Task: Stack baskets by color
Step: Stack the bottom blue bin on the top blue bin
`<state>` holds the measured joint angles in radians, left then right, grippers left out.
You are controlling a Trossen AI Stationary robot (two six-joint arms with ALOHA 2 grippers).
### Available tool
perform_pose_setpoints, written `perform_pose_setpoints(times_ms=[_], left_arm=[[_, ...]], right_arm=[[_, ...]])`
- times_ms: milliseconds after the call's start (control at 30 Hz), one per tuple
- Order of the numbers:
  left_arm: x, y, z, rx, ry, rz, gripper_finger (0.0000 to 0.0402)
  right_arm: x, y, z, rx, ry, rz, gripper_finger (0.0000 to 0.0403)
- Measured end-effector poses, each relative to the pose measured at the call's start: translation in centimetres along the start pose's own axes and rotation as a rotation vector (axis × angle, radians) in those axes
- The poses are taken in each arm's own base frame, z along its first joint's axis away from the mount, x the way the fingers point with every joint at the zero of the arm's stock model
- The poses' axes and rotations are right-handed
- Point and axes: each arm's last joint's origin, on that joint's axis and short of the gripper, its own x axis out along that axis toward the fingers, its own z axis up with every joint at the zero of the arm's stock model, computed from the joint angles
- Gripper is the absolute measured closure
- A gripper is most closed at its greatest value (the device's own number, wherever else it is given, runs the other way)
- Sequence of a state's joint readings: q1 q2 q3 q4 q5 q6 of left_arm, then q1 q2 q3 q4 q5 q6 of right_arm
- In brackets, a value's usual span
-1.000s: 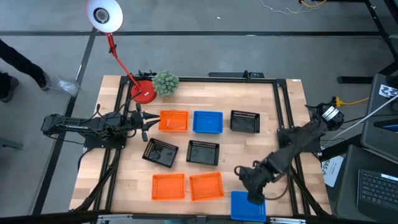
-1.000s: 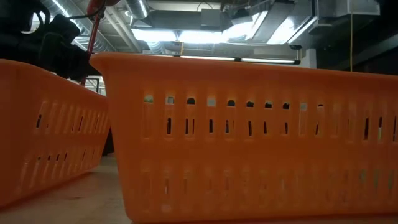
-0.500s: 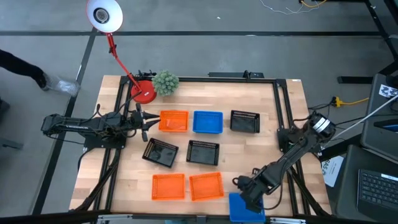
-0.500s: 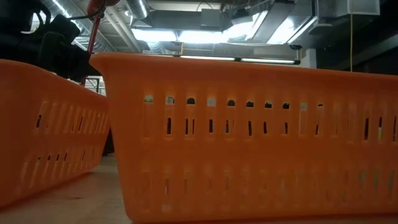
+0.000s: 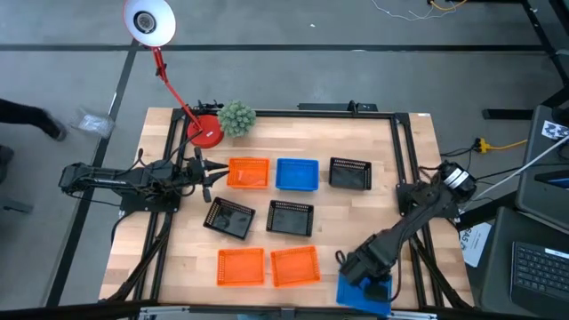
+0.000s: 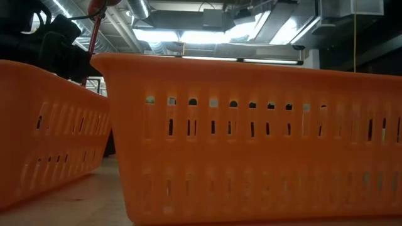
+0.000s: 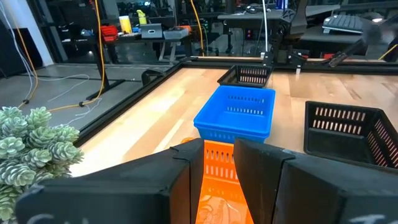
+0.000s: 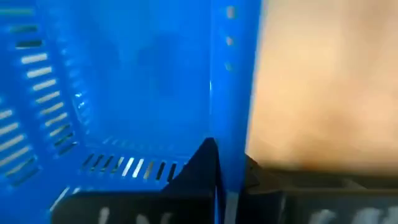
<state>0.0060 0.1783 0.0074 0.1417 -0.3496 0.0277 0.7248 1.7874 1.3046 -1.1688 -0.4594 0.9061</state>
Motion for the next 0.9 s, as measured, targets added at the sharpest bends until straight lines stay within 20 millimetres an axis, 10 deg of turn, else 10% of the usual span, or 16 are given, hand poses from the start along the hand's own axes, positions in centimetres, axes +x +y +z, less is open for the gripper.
perform_pose_setpoints(times_ms=[333, 533, 900], left_arm=[[0.0, 0.0, 0.0, 0.001, 0.003, 0.000, 0.0321], [0.0, 0.0, 0.0, 0.002, 0.004, 0.000, 0.0321], [0.0, 0.0, -0.1, 0.004, 0.007, 0.000, 0.0321]], right_arm=[[-12.8, -3.9, 1.5, -0.018, -0.838, -0.787, 0.0402], [-18.1, -9.8, 5.3, 0.069, -0.912, -1.092, 0.0402], [-23.0, -22.8, 10.9, -0.190, -0.895, -0.431, 0.0403]])
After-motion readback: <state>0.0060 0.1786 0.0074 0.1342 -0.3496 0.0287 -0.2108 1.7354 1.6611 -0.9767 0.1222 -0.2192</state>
